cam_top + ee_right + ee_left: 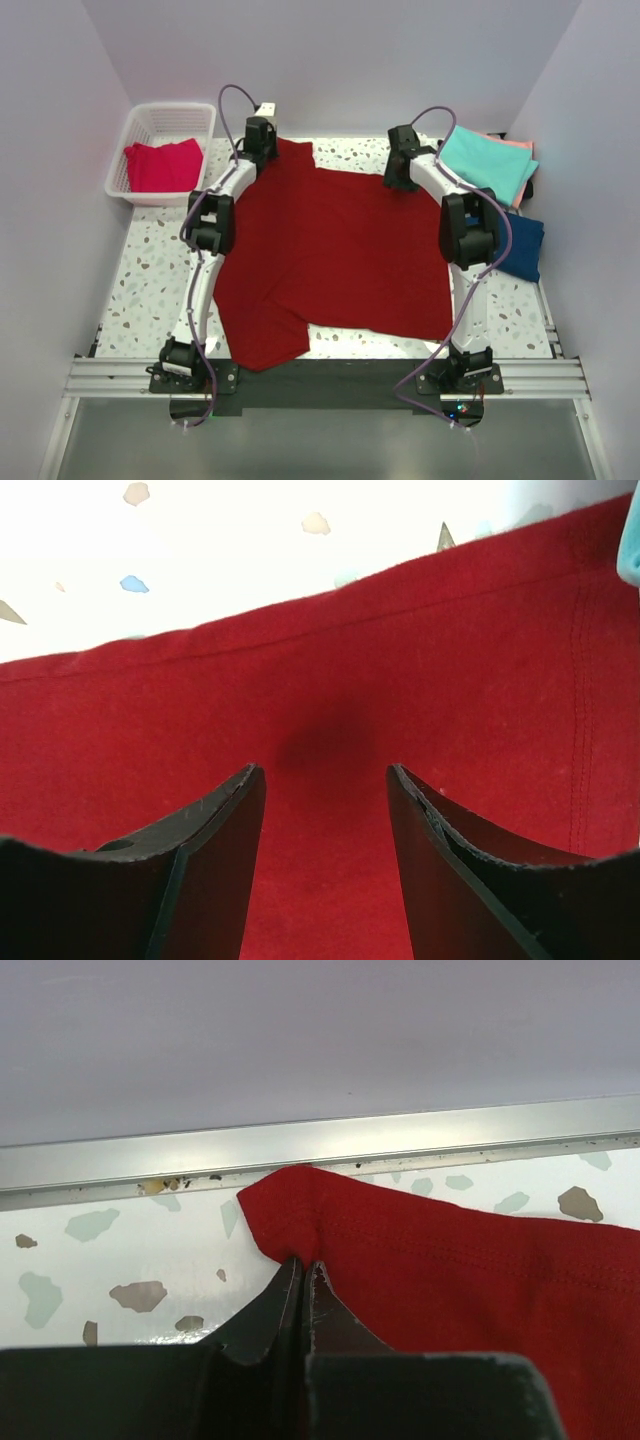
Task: Fold and stack the t-shirts
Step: Fold the tshirt
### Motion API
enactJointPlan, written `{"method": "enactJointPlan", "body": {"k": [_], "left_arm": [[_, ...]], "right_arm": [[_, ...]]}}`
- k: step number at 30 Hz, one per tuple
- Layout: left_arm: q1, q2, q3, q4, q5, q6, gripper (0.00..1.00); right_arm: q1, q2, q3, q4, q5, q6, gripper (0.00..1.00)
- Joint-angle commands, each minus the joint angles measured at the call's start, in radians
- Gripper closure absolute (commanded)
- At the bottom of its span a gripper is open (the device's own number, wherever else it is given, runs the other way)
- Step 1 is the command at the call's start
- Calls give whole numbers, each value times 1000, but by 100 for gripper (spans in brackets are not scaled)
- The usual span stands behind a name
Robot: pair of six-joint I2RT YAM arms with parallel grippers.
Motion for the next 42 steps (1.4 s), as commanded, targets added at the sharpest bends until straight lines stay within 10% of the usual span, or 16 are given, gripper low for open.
{"method": "enactJointPlan", "body": {"k": [1, 42], "left_arm": [[3, -67, -44, -59, -56, 24, 100], [6, -400, -283, 15, -85, -36, 100]], "right_arm": [[-12, -59, 2, -29, 51, 40, 44], [-185, 144, 204, -15, 122, -19, 35]]}}
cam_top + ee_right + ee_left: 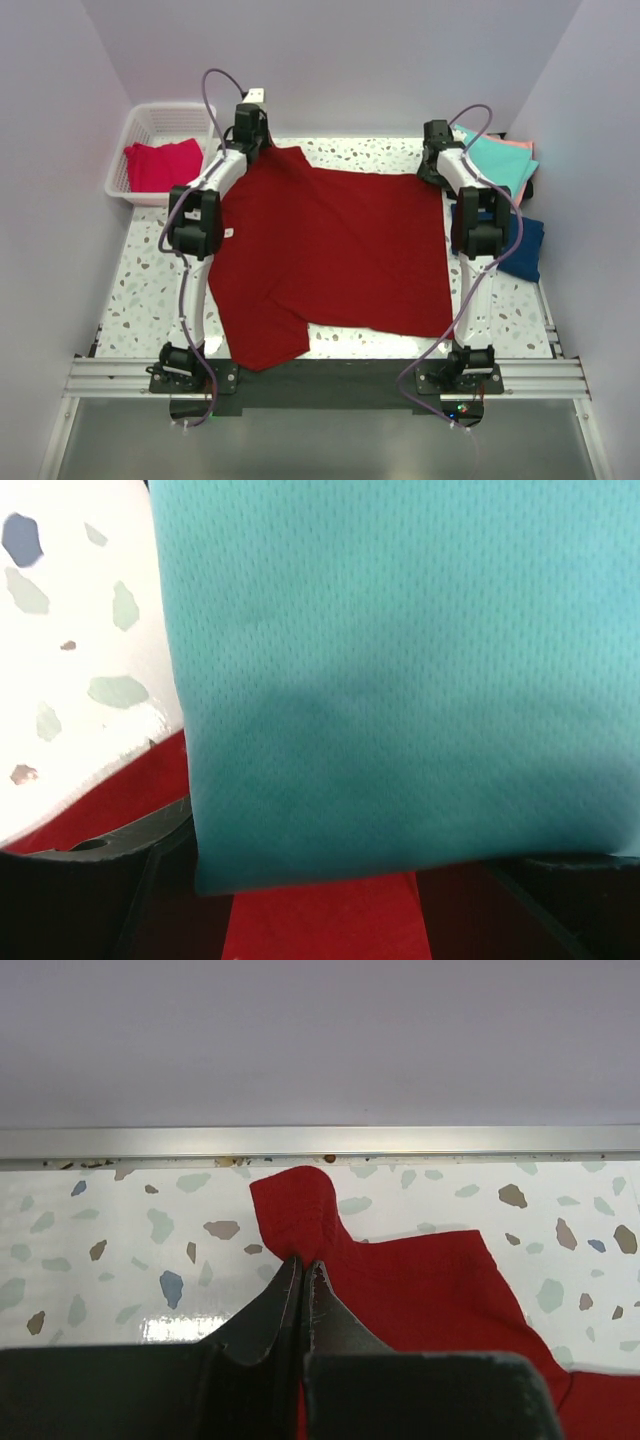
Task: Fold and stack the t-shirts
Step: Fold the tshirt
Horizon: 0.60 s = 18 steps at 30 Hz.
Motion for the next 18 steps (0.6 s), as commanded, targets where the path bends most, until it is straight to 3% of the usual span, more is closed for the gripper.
{"method": "enactJointPlan", "body": {"k": [1, 4, 10, 18], "left_arm": [[5, -95, -9, 44, -29, 17, 100], [5, -98, -11, 39, -32, 17, 100], [5, -114, -11, 30, -61, 21, 100], [11, -131, -23, 24, -75, 21, 100]], "right_arm": [[-10, 25, 65, 33, -21, -26, 35], [-12, 60, 96, 21, -68, -28, 37], [-10, 64, 64, 32, -180, -23, 50], [-1, 24, -12, 62, -274, -48, 46]]}}
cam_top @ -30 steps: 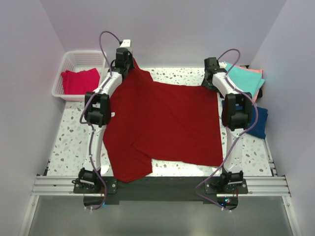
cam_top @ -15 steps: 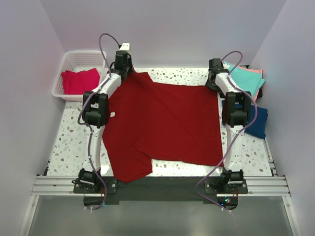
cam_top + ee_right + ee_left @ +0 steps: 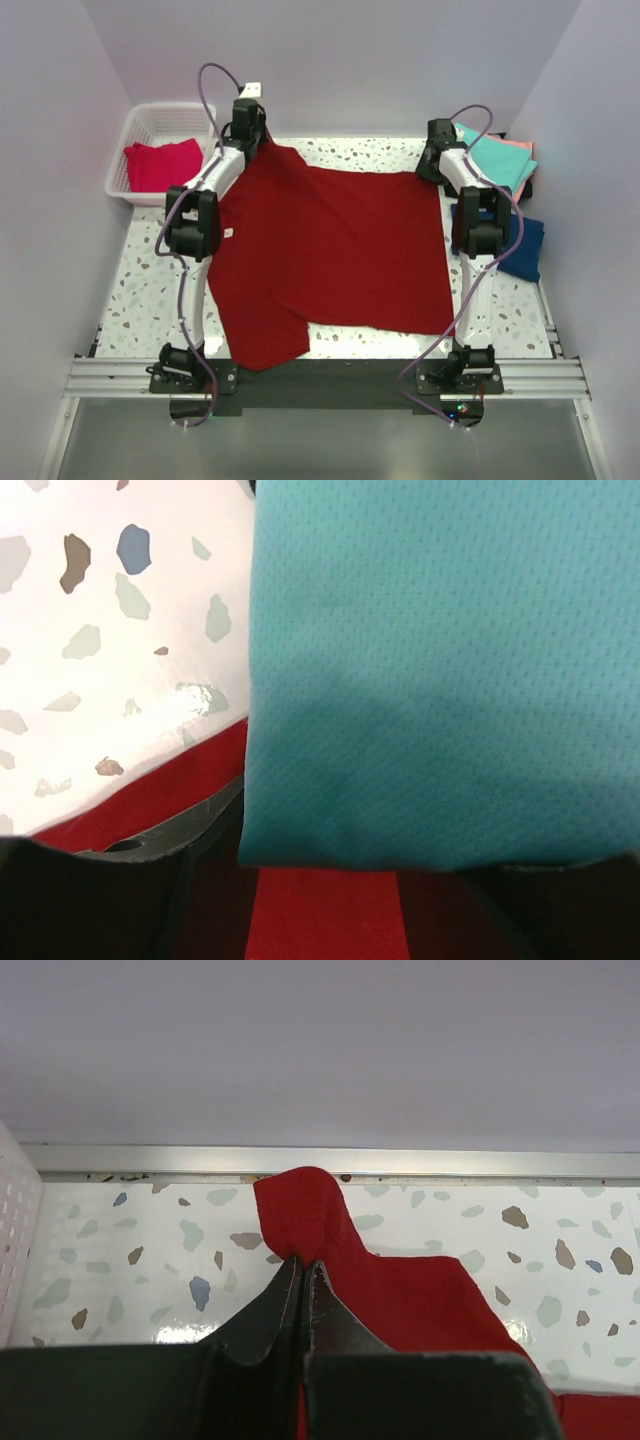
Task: Fold and stack the t-shirts
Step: Fold the tshirt
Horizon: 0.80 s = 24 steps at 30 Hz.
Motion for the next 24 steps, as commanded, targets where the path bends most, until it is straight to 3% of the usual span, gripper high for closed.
{"method": "enactJointPlan", "body": {"k": [1, 10, 13, 20, 24], "left_arm": [[13, -92, -17, 27, -33, 14, 100], [20, -103, -28, 22, -39, 11, 100], [22, -105, -29, 22, -41, 8, 100], [22, -103, -34, 21, -32, 0, 100], [22, -108, -34, 19, -32, -4, 100]], "right_arm": [[16, -8, -48, 2, -117, -27, 46], [50, 38, 21, -50, -111, -81, 47], [52, 49, 41, -65, -111, -82, 53], [52, 52, 47, -82, -96, -79, 85], [52, 35, 45, -91, -35, -75, 95]]}}
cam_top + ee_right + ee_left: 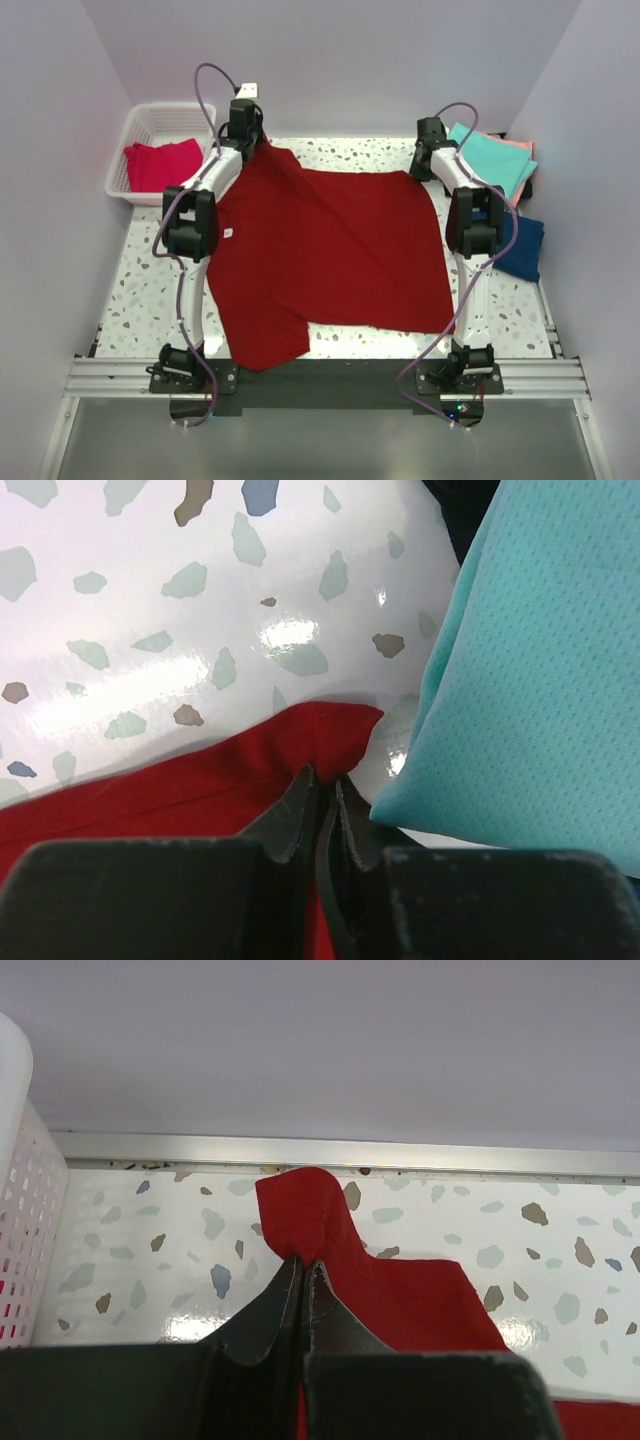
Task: Fold and stack the t-shirts
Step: Fold the tshirt
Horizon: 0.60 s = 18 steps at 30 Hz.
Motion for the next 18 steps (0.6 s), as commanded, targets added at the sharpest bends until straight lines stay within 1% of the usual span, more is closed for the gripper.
{"method": "enactJointPlan", "body": {"k": [1, 3, 8, 10, 14, 18], "left_arm": [[11, -88, -2, 28, -16, -4, 100], [13, -94, 1, 28, -19, -8, 100], [13, -122, 1, 26, -8, -25, 100], [13, -128, -3, 17, 16, -27, 100], [11, -129, -7, -26, 35, -25, 100], [11, -117, -3, -67, 41, -16, 100]], "right_arm": [[6, 8, 10, -73, 34, 5, 96], [8, -8, 9, -80, 57, 10, 100], [6, -91, -24, -66, 137, 15, 100], [6, -120, -40, -60, 166, 13, 100], [5, -189, -64, -26, 191, 5, 100], [2, -221, -77, 2, 197, 10, 100]]}}
